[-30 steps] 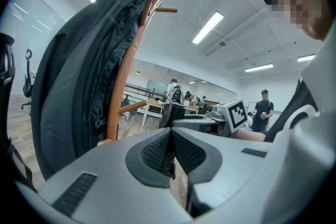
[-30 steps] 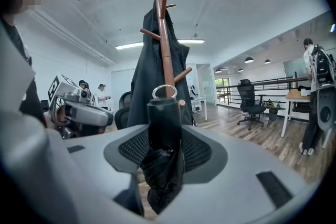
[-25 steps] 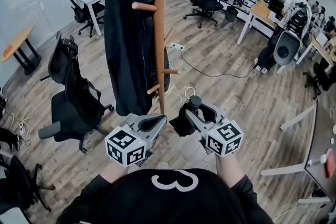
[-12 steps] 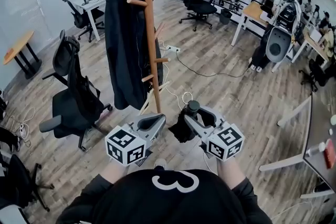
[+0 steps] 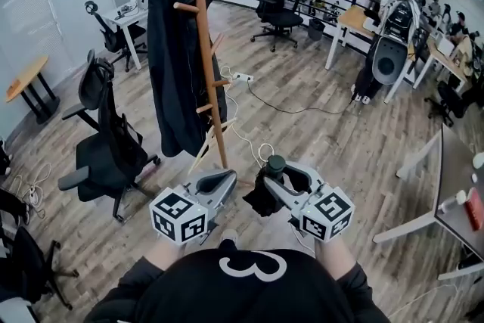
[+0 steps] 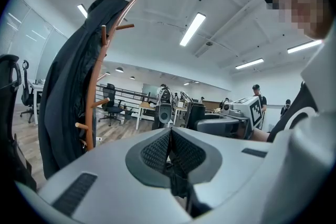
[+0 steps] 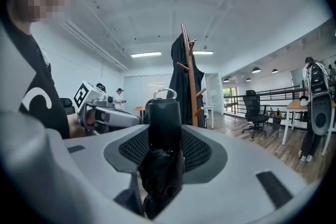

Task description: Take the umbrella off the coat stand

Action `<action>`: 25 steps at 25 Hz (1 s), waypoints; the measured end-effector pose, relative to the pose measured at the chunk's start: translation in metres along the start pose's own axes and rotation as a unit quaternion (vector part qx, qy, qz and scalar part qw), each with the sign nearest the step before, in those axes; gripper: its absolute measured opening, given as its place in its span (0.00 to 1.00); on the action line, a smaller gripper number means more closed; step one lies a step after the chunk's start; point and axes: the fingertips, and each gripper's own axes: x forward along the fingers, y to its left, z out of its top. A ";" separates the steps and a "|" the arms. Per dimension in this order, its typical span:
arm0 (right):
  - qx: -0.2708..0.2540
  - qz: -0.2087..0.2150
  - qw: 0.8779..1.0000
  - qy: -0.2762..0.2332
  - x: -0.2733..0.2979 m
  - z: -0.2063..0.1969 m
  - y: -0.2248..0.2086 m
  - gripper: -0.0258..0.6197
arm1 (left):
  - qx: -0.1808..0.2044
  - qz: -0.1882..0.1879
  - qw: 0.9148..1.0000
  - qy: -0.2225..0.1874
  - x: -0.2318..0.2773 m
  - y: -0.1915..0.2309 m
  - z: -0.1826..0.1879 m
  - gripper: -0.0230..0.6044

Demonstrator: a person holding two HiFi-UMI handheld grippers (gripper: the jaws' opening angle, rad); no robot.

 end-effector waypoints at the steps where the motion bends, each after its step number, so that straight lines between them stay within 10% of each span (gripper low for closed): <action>1: 0.002 -0.002 1.000 0.001 -0.006 -0.003 0.002 0.34 | 0.000 -0.001 1.000 0.001 -0.001 -0.005 -0.002 0.06; 25: 0.032 -0.019 0.999 -0.009 -0.041 -0.019 0.018 0.34 | 0.011 -0.003 1.000 0.005 -0.014 -0.042 -0.013 0.06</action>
